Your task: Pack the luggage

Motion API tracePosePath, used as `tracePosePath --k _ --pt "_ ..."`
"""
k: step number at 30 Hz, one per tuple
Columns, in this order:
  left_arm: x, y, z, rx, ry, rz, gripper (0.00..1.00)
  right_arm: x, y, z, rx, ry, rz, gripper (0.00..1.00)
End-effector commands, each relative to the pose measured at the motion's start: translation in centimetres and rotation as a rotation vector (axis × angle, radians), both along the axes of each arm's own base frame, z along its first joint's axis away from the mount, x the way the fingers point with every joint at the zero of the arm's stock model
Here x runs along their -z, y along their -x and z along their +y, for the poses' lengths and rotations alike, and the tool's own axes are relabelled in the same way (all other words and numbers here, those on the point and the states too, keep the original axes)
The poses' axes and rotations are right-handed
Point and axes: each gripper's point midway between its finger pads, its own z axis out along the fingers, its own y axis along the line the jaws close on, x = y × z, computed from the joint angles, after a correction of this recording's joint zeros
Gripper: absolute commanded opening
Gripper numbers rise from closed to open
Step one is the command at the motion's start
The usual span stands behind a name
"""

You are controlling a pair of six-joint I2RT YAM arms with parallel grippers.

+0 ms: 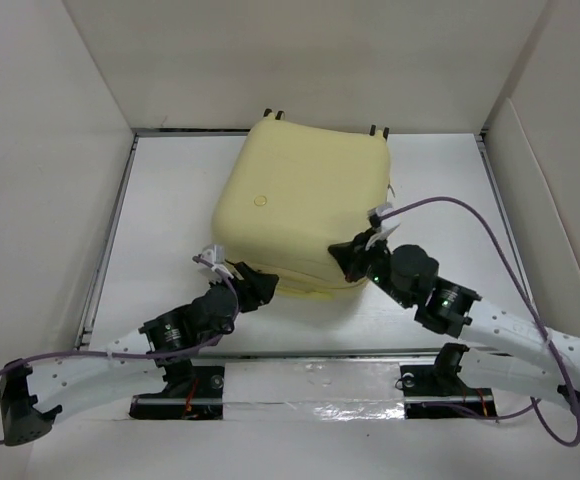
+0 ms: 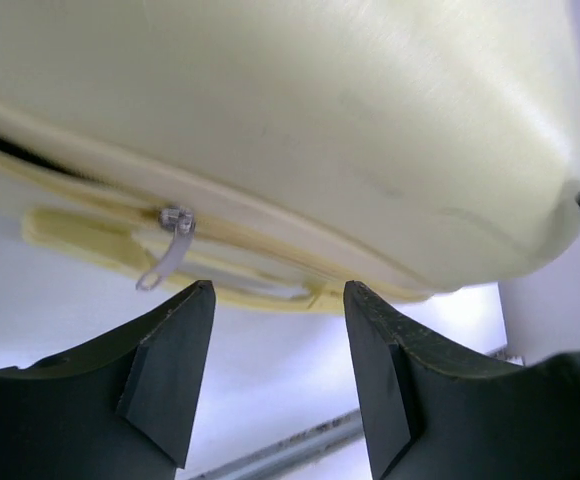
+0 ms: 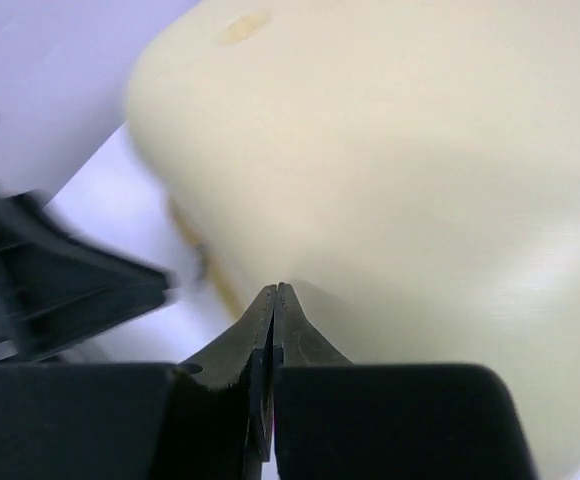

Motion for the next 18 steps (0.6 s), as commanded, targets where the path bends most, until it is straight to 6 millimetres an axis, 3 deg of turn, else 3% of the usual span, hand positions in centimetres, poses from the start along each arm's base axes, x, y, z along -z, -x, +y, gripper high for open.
tracePosePath --k 1,4,6,9,11,12,13,14,16,17,18 --pt "-5.7 -1.8 2.5 -0.132 -0.008 -0.129 0.50 -3.0 -3.3 -6.1 0.214 0.000 -0.063 0.00" --pt "-10.4 -3.3 3.9 -0.219 0.011 -0.237 0.49 -3.4 -6.4 -11.7 0.410 -0.003 -0.081 0.00" --pt "-13.4 -5.0 5.3 -0.305 0.024 -0.311 0.49 -2.4 -8.6 -15.1 0.527 0.013 -0.057 0.00" --pt "-15.6 -8.6 5.7 -0.375 0.047 -0.336 0.54 0.4 -11.2 -17.4 0.608 0.027 0.031 0.00" --pt "-15.7 -10.2 4.4 -0.288 0.074 -0.327 0.56 2.4 -12.4 -17.7 0.617 0.039 0.066 0.00" --pt "-15.5 -11.5 5.6 -0.344 0.069 -0.316 0.56 2.9 -12.8 -18.0 0.628 0.037 0.079 0.00" --pt "-15.0 -12.6 5.4 -0.323 0.087 -0.287 0.57 3.8 -13.1 -18.3 0.633 0.044 0.096 0.00" --pt "-15.0 -14.2 8.1 -0.407 0.092 -0.293 0.57 3.9 -13.5 -18.7 0.643 0.030 0.092 0.00" --pt "-13.8 -15.5 10.3 -0.455 0.118 -0.267 0.57 5.7 -13.8 -18.7 0.629 0.041 0.122 0.00" --pt "-13.8 -16.7 13.5 -0.543 0.157 -0.276 0.57 5.6 -14.2 -19.0 0.634 0.037 0.108 0.00" --pt "-13.3 -17.2 14.4 -0.559 0.181 -0.273 0.58 6.0 -14.4 -18.9 0.617 0.043 0.107 0.00"
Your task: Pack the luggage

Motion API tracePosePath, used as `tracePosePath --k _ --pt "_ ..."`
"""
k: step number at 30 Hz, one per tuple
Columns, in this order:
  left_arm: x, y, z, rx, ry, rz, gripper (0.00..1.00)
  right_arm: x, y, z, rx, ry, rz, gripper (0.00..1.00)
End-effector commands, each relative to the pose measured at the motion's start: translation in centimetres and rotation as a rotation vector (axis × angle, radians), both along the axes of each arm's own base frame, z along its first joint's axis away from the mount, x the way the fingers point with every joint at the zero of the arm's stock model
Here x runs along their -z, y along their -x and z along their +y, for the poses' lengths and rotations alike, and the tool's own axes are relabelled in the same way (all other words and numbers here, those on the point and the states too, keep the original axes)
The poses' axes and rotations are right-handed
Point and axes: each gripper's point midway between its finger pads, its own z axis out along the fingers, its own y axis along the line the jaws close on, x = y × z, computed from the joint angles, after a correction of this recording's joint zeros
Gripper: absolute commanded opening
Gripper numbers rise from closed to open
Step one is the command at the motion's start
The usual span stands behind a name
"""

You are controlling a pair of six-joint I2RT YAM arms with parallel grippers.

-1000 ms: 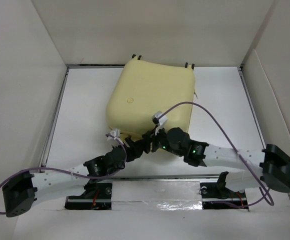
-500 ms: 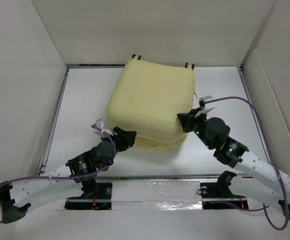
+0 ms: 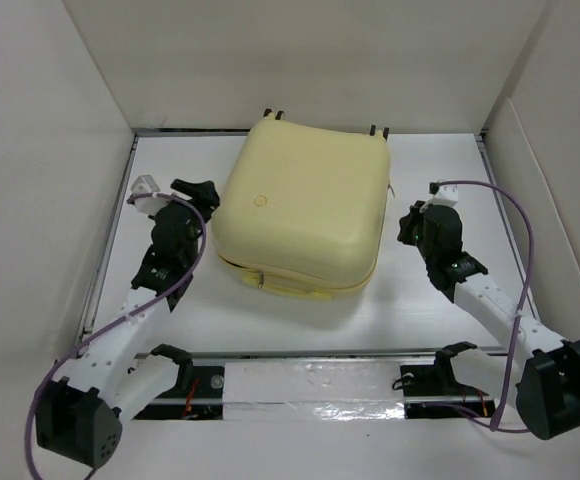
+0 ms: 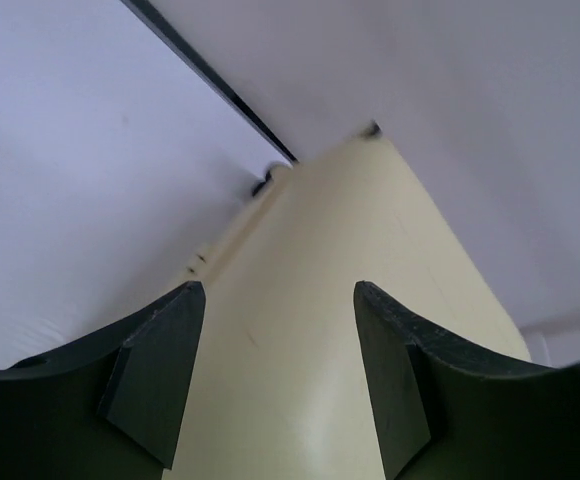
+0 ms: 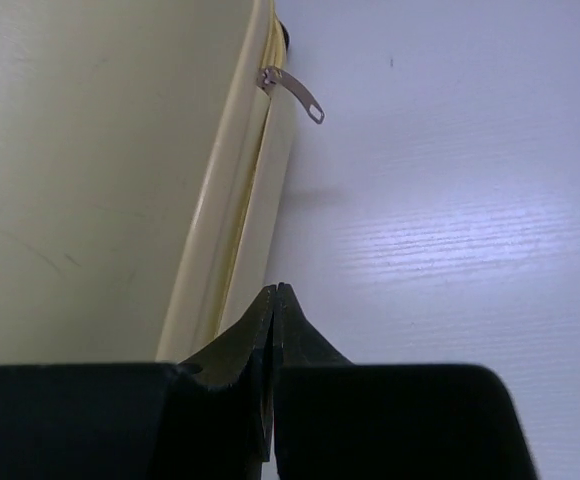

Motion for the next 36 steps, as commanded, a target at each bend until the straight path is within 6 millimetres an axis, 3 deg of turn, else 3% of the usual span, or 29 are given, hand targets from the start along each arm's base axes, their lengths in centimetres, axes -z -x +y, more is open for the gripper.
tracePosePath --k 1,2,4,5,7,11,15,16,18,19,21,22,23,24,25,26,28,29,30,33,34,36 --pt "-0.1 -2.0 1.8 0.040 0.149 -0.059 0.59 -1.1 -1.6 0.6 -0.041 -0.043 -0.073 0.00" --pt "0.6 -2.9 3.6 0.006 0.184 -0.049 0.59 -1.1 -1.9 0.9 -0.054 -0.047 -0.068 0.00" --pt "2.3 -4.1 3.2 0.042 0.198 0.003 0.59 -0.7 -2.4 1.1 -0.073 -0.051 -0.053 0.00" --pt "4.7 -5.1 3.0 0.046 0.189 0.068 0.59 -0.2 -3.0 1.3 -0.075 -0.049 -0.033 0.00" --pt "7.5 -6.0 3.3 0.033 0.176 0.152 0.59 0.2 -3.6 1.3 -0.075 -0.051 -0.020 0.00" --pt "10.0 -6.2 2.8 0.056 0.181 0.180 0.59 0.8 -5.2 3.2 -0.151 -0.074 0.007 0.00" --pt "11.7 -5.4 1.4 0.079 0.152 0.225 0.58 0.3 -6.0 6.7 -0.265 -0.081 0.002 0.00" --pt "12.7 -4.8 1.6 0.074 0.146 0.244 0.58 -0.2 -6.3 7.5 -0.286 -0.082 -0.008 0.00" --pt "12.6 -3.9 0.8 0.101 0.143 0.228 0.58 -0.4 -6.4 9.5 -0.354 -0.081 -0.014 0.00" --pt "13.0 -3.0 0.5 0.112 0.136 0.229 0.57 0.4 -6.6 10.3 -0.374 -0.076 0.008 0.00" --pt "13.5 -1.5 -0.7 0.144 0.082 0.253 0.57 -0.4 -6.9 12.3 -0.434 -0.058 0.001 0.00" --pt "13.5 -0.4 -0.7 0.138 0.065 0.245 0.56 0.3 -7.2 13.1 -0.446 -0.045 0.018 0.00" --pt "13.7 0.4 -1.2 0.156 0.057 0.250 0.56 -0.7 -7.8 13.9 -0.459 -0.030 -0.005 0.00" --pt "13.8 1.2 -1.7 0.174 0.052 0.249 0.56 -0.4 -7.6 14.9 -0.473 -0.012 0.010 0.00" --pt "15.1 2.4 -1.4 0.177 0.053 0.273 0.55 -0.5 -7.8 15.6 -0.485 -0.005 0.010 0.00" --pt "14.3 3.3 -1.7 0.197 0.063 0.246 0.53 0.5 -8.3 15.9 -0.493 0.003 0.033 0.00" --pt "15.5 5.0 -1.7 0.222 0.068 0.262 0.50 -0.5 -8.8 17.8 -0.551 -0.018 0.014 0.00" --pt "14.8 5.7 -1.7 0.235 0.075 0.234 0.48 0.2 -9.1 18.3 -0.570 -0.026 0.030 0.00" --pt "14.9 6.3 -1.6 0.241 0.070 0.232 0.47 -0.7 -9.5 19.2 -0.601 -0.046 0.013 0.00" --pt "15.1 8.0 -0.9 0.243 0.047 0.222 0.45 -0.2 -10.4 20.3 -0.639 -0.083 0.036 0.01" --pt "14.6 8.5 -0.9 0.255 0.047 0.190 0.43 -1.4 -11.3 20.4 -0.644 -0.097 0.010 0.01" --pt "14.8 9.1 -1.0 0.272 0.051 0.189 0.42 -1.4 -12.1 20.6 -0.655 -0.128 0.021 0.02"
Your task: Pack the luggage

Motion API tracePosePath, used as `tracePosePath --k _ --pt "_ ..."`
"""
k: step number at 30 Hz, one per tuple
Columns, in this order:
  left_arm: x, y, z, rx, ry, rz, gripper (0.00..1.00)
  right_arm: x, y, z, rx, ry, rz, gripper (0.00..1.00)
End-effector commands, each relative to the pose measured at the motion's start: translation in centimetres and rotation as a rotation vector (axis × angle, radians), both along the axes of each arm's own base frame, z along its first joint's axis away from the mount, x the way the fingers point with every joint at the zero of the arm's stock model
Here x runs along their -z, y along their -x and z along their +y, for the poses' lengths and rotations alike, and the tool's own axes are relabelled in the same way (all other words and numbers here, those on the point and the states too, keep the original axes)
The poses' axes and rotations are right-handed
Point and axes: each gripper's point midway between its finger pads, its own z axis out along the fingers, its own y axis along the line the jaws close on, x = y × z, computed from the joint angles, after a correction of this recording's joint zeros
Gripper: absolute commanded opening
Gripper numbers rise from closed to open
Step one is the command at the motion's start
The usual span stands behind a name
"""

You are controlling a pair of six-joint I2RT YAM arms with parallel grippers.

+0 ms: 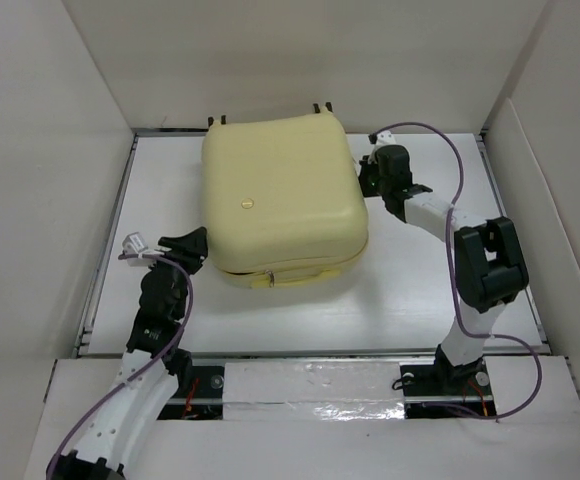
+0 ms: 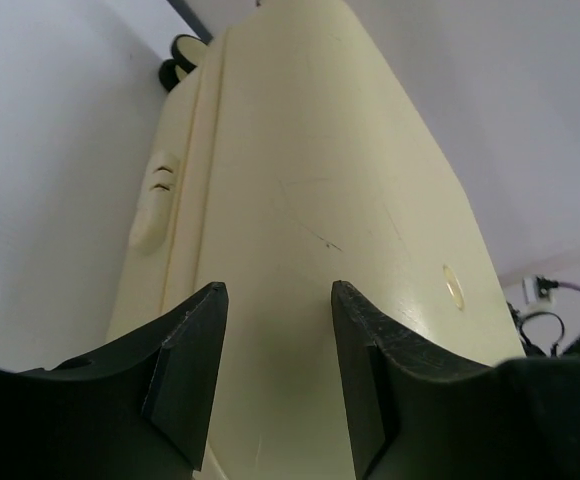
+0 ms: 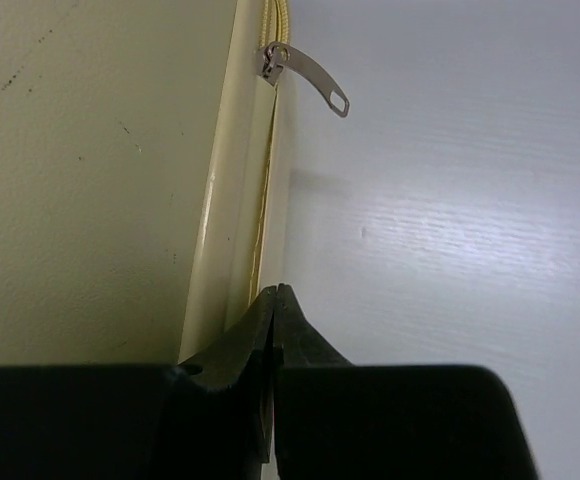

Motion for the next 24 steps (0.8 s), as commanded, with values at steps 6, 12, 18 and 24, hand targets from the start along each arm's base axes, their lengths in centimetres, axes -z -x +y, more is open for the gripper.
tracePosePath --k 6,12,18,24 --pt "6.8 3.8 -6.0 0.371 -0.061 0.216 0.45 -8.0 -0.2 9.1 -0.315 -0.254 -0.087 0.19" --pt "5.7 3.8 -7.4 0.439 -0.018 0.171 0.46 -11.1 -0.5 5.1 -0.281 -0.269 -0.160 0.58" --pt "3.3 4.1 -8.4 0.497 -0.003 0.122 0.48 -16.3 2.3 1.3 -0.325 -0.267 -0.260 0.82" --pt "2.4 3.7 -9.1 0.530 0.010 0.101 0.50 -17.4 11.4 1.2 -0.362 -0.271 -0.362 0.60"
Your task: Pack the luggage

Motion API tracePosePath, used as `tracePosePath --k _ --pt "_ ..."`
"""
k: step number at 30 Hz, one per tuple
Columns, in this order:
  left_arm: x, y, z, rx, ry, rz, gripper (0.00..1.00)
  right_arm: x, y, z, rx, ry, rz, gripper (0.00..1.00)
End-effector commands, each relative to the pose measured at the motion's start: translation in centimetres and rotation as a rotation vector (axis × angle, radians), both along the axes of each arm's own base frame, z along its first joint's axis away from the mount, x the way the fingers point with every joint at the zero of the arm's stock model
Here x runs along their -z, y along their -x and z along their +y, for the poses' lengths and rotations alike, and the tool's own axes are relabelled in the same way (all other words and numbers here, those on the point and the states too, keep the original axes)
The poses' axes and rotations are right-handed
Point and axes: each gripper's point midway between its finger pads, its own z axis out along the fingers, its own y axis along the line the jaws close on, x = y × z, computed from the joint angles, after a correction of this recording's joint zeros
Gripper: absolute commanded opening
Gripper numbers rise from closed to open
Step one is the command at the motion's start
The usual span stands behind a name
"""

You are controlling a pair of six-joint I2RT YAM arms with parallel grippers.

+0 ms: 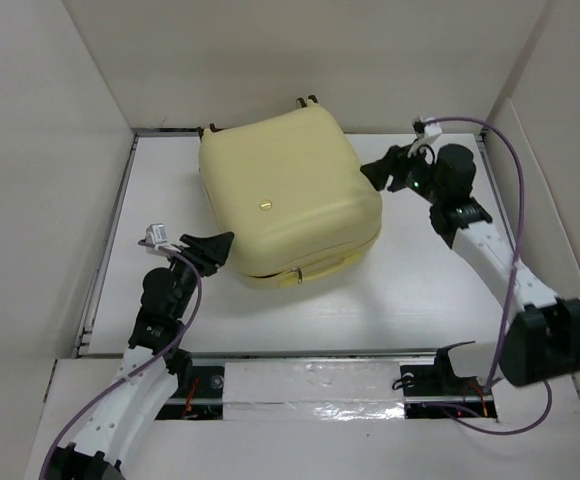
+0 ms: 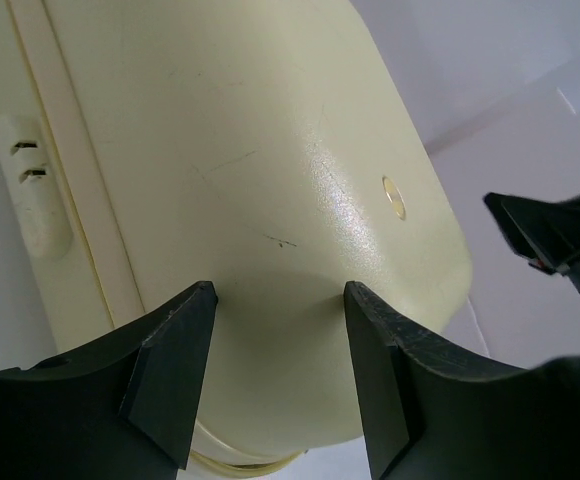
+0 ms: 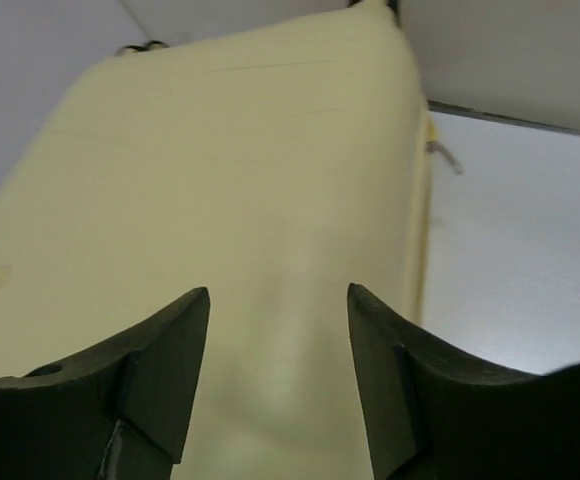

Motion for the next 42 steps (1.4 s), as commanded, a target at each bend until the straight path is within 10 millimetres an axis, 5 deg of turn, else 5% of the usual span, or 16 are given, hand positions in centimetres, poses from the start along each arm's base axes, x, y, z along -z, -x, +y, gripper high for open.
tracePosePath --k 1,2,3,4,6,9,12,18,25,31,35,42 --pt "4.1 2.3 -3.6 0.222 -0.015 0.155 0.50 -3.4 7.6 2.1 -0.122 -0.037 -0.157 0.45" --pt "3.0 2.2 -4.1 0.245 0.010 0.103 0.50 -0.7 9.2 2.6 -0.145 -0.029 -0.114 0.30" --pt "3.0 2.2 -4.3 0.258 0.016 0.105 0.50 -0.2 11.3 4.1 -0.201 -0.036 -0.118 0.06" --pt "2.9 1.9 -4.2 0.245 0.005 0.110 0.51 0.5 13.0 4.8 -0.238 -0.042 -0.120 0.01" --pt "2.1 1.5 -4.2 0.243 -0.011 0.084 0.51 3.0 17.1 6.6 -0.345 -0.062 -0.113 0.00" --pt "1.2 1.0 -4.8 0.248 -0.036 0.065 0.51 6.5 19.9 8.0 -0.415 -0.064 -0.079 0.03" --pt "-0.2 0.4 -6.6 0.249 -0.080 0.039 0.52 9.2 19.5 8.8 -0.396 -0.031 -0.027 0.32" --pt "-2.9 0.9 -10.9 0.223 -0.103 -0.003 0.54 10.8 18.2 9.9 -0.391 -0.030 -0.025 0.47" --pt "-3.3 1.1 -5.9 0.025 -0.125 0.008 0.52 12.5 16.5 6.7 -0.208 0.058 0.000 0.49" --pt "2.5 1.8 -2.5 -0.044 -0.187 0.160 0.47 12.5 15.1 2.9 -0.081 0.034 0.007 0.58" --pt "5.5 1.7 -2.1 -0.026 -0.205 0.214 0.47 13.3 14.3 1.5 -0.066 0.044 0.015 0.67" --pt "5.2 -0.8 -3.1 0.042 -0.195 0.218 0.49 14.7 14.5 3.6 -0.249 0.034 0.053 0.61"
